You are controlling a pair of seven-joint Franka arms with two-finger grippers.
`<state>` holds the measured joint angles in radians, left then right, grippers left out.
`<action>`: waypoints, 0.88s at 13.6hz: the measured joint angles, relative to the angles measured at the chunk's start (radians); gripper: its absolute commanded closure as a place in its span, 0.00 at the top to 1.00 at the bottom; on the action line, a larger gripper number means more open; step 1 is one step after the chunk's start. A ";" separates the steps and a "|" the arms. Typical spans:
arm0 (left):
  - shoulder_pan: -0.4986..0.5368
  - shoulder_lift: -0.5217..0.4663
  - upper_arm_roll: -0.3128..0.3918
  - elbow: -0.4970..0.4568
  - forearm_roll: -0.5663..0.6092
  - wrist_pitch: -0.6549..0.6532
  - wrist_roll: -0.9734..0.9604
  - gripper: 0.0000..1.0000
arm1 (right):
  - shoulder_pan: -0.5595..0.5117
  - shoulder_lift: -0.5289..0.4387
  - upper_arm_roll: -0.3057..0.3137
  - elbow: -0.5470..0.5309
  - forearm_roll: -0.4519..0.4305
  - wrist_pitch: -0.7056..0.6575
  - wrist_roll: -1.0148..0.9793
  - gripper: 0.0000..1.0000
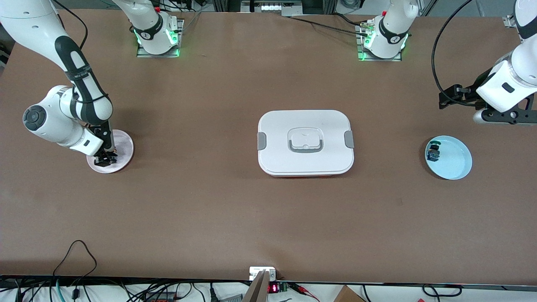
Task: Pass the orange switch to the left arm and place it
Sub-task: 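Close the right gripper on the orange switch, then lift the switch over the box with the right gripper while the left gripper approaches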
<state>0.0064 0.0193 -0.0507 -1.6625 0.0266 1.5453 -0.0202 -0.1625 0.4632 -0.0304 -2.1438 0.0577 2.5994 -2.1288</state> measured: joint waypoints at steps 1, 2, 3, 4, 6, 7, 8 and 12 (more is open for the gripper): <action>0.000 0.000 0.000 0.000 0.000 0.000 0.000 1.00 | 0.000 0.000 0.000 0.002 0.000 -0.002 -0.001 0.00; 0.000 0.000 0.000 0.000 0.000 0.000 0.000 1.00 | 0.000 0.000 0.001 0.005 0.000 -0.009 -0.005 0.00; 0.000 0.000 0.000 0.000 0.000 0.000 0.000 1.00 | 0.000 0.000 0.004 0.017 0.000 -0.030 -0.015 0.00; 0.000 0.000 0.000 0.000 0.000 0.000 0.000 1.00 | 0.000 0.000 0.010 0.040 0.005 -0.067 -0.031 0.00; 0.001 0.000 0.001 0.000 0.000 0.000 0.000 1.00 | 0.002 -0.001 0.026 0.116 0.023 -0.187 -0.053 0.00; 0.001 0.000 0.001 0.000 0.000 -0.002 0.000 1.00 | 0.003 -0.002 0.036 0.158 0.037 -0.258 -0.054 0.00; 0.001 0.000 0.001 0.000 0.000 -0.002 0.000 1.00 | 0.004 -0.003 0.046 0.192 0.066 -0.320 -0.056 0.01; 0.003 0.000 0.003 0.000 0.000 -0.011 0.000 1.00 | 0.008 -0.013 0.103 0.262 0.248 -0.507 -0.053 0.03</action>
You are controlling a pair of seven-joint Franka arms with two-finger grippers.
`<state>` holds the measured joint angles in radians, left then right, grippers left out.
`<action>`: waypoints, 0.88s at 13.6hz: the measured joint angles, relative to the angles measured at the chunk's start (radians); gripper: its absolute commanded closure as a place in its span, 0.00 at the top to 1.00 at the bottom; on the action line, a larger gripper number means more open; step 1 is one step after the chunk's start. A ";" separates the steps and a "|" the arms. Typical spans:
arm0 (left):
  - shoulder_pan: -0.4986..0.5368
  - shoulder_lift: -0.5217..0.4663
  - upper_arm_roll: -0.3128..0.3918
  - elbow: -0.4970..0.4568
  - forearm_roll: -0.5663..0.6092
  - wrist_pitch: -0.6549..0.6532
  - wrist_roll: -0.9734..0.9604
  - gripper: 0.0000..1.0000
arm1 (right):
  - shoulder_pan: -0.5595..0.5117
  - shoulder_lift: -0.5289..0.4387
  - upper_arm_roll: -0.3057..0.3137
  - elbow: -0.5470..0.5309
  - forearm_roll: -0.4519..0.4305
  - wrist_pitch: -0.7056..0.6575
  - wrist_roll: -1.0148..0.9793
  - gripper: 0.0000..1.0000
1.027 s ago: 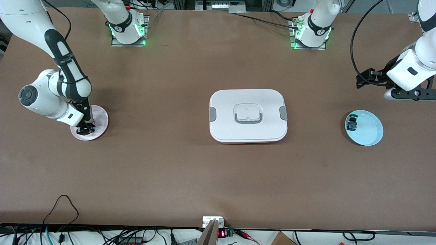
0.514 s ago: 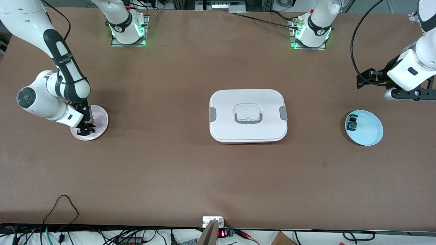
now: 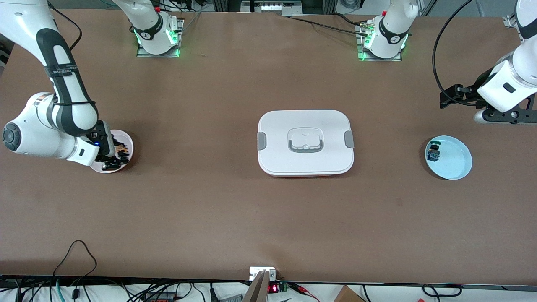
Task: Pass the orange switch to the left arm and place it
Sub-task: 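Lift the switch over the box with the right gripper while the left gripper approaches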
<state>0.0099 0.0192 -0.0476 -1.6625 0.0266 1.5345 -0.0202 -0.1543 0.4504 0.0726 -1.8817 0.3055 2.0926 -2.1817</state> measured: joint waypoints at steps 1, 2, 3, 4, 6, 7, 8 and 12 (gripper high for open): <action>0.001 0.000 0.000 0.000 0.000 -0.001 0.000 1.00 | 0.001 -0.006 0.023 0.012 0.039 -0.029 0.017 0.00; 0.002 0.000 0.000 0.000 0.000 -0.002 0.000 1.00 | 0.002 -0.012 0.049 0.024 0.073 -0.058 0.045 0.00; 0.002 0.000 0.001 0.000 0.000 -0.003 0.000 1.00 | 0.003 -0.018 0.075 0.031 0.108 -0.085 0.078 0.00; 0.003 0.000 0.001 0.000 0.000 -0.004 0.000 1.00 | 0.004 -0.024 0.101 0.034 0.151 -0.102 0.102 0.00; 0.003 0.000 0.001 0.000 -0.013 -0.006 0.000 1.00 | 0.007 -0.027 0.147 0.035 0.269 -0.111 0.118 0.00; 0.003 0.000 0.002 0.000 -0.032 -0.007 0.000 1.00 | 0.010 -0.027 0.169 0.035 0.326 -0.113 0.121 0.00; 0.003 0.002 0.004 0.000 -0.058 -0.009 0.000 1.00 | 0.012 -0.027 0.197 0.036 0.375 -0.113 0.139 0.00; 0.031 0.022 0.014 0.000 -0.226 -0.064 0.000 1.00 | 0.023 -0.028 0.351 0.092 0.537 -0.099 0.342 0.00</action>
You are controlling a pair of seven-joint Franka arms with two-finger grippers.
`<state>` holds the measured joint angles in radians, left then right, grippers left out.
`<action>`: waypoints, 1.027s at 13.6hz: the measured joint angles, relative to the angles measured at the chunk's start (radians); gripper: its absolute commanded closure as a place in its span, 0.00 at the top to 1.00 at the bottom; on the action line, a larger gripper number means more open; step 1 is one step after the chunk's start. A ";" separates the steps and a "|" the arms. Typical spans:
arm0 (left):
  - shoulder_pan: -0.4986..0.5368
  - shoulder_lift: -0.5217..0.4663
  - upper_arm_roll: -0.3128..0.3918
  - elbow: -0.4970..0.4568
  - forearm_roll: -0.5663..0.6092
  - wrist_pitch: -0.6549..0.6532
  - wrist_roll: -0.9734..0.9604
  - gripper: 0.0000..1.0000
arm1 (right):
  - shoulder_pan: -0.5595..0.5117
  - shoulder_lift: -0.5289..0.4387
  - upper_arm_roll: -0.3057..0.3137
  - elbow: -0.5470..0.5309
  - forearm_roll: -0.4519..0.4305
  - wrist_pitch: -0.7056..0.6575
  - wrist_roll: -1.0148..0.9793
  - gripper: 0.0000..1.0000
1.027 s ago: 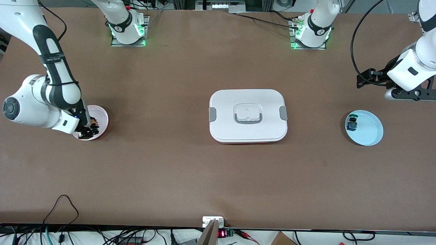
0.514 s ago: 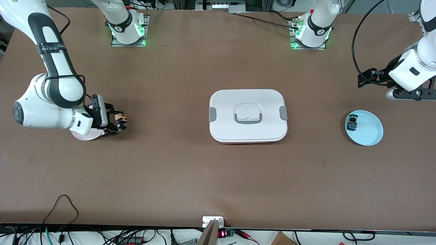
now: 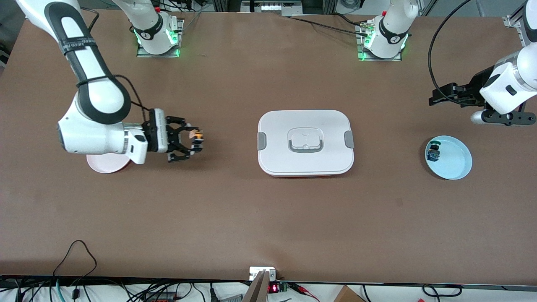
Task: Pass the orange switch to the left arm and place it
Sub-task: 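Lift the switch over the box with the right gripper while the left gripper approaches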
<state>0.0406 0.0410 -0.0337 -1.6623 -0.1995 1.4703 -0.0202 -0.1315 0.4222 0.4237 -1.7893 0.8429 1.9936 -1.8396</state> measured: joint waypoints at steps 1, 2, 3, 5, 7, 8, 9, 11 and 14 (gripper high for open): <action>0.011 0.011 0.001 0.000 -0.048 -0.039 0.000 1.00 | 0.014 -0.001 0.029 0.026 0.041 0.009 0.055 0.00; 0.024 0.024 0.002 0.000 -0.102 -0.069 0.000 1.00 | 0.035 -0.002 0.044 0.051 0.081 0.023 0.103 0.00; 0.039 0.039 0.002 -0.001 -0.155 -0.084 0.000 1.00 | 0.063 -0.003 0.052 0.078 0.121 0.042 0.145 0.00; 0.060 0.077 0.003 -0.001 -0.257 -0.107 0.001 1.00 | 0.120 -0.003 0.057 0.126 0.201 0.099 0.205 0.00; 0.073 0.114 0.003 -0.001 -0.341 -0.121 0.001 1.00 | 0.191 -0.003 0.059 0.146 0.315 0.215 0.225 0.00; 0.079 0.128 0.003 -0.001 -0.389 -0.132 0.002 1.00 | 0.235 -0.003 0.059 0.149 0.365 0.285 0.225 0.00; 0.087 0.137 0.003 -0.001 -0.458 -0.147 0.002 1.00 | 0.281 -0.001 0.060 0.159 0.404 0.349 0.225 0.00; 0.107 0.146 0.003 -0.004 -0.636 -0.179 0.006 1.00 | 0.356 0.001 0.060 0.191 0.460 0.425 0.225 0.00; 0.109 0.171 -0.008 -0.039 -0.881 -0.172 0.112 1.00 | 0.387 0.005 0.059 0.225 0.493 0.442 0.225 0.00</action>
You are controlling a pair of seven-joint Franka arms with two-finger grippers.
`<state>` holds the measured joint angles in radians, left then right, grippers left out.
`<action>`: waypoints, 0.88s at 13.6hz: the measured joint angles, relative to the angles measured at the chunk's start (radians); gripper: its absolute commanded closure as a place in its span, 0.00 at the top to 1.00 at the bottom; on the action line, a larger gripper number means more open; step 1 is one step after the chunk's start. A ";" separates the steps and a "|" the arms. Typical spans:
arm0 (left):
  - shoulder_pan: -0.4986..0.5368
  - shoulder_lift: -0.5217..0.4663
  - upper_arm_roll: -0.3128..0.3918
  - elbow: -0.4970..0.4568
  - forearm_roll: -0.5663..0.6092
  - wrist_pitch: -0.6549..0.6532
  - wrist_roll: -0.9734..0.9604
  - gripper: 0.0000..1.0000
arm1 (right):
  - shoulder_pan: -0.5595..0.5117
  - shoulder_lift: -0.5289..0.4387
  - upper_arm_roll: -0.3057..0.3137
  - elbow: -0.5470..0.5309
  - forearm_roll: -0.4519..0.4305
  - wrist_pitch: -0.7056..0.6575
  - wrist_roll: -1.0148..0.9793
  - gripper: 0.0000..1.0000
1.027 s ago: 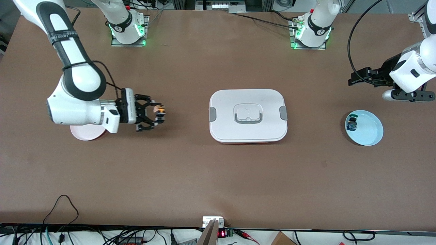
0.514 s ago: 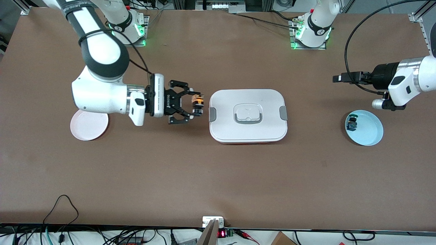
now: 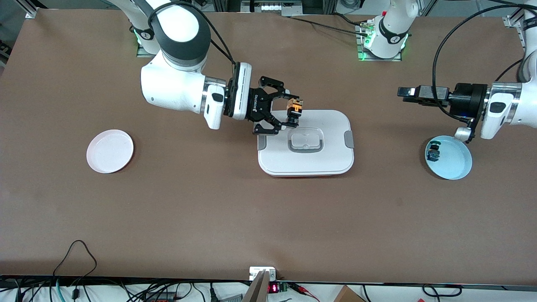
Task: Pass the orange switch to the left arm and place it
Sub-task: 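Lift the switch over the box with the right gripper while the left gripper approaches, then grasp the switch with the left gripper above the box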
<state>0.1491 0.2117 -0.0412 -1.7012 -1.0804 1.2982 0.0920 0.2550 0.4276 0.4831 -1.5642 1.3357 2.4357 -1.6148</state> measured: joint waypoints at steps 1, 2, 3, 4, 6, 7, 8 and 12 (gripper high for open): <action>-0.003 0.014 -0.009 -0.029 -0.098 0.020 0.039 1.00 | 0.000 0.002 -0.002 0.003 0.010 0.000 -0.004 0.00; -0.007 0.027 -0.023 -0.060 -0.178 0.046 0.077 1.00 | 0.000 0.004 -0.004 0.004 0.027 0.000 -0.019 0.00; -0.008 0.037 -0.039 -0.083 -0.235 0.070 0.123 1.00 | 0.000 0.009 -0.005 0.005 0.047 0.000 -0.040 0.00; -0.009 0.048 -0.058 -0.100 -0.291 0.092 0.179 1.00 | 0.001 0.015 -0.005 0.005 0.072 0.000 -0.067 0.00; -0.011 0.070 -0.105 -0.127 -0.380 0.143 0.263 1.00 | 0.012 0.035 -0.004 0.006 0.125 0.002 -0.128 0.00; -0.012 0.081 -0.133 -0.145 -0.412 0.173 0.289 1.00 | 0.023 0.046 -0.004 0.010 0.150 0.012 -0.155 0.00; -0.013 0.089 -0.163 -0.166 -0.451 0.202 0.317 1.00 | 0.034 0.058 -0.004 0.020 0.168 0.021 -0.173 0.00; -0.023 0.103 -0.267 -0.222 -0.533 0.313 0.447 1.00 | 0.084 0.095 -0.004 0.090 0.192 0.070 -0.181 0.00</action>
<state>0.1260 0.3151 -0.3086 -1.9230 -1.6133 1.6115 0.5387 0.3392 0.5225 0.4791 -1.4740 1.5277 2.5060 -1.7962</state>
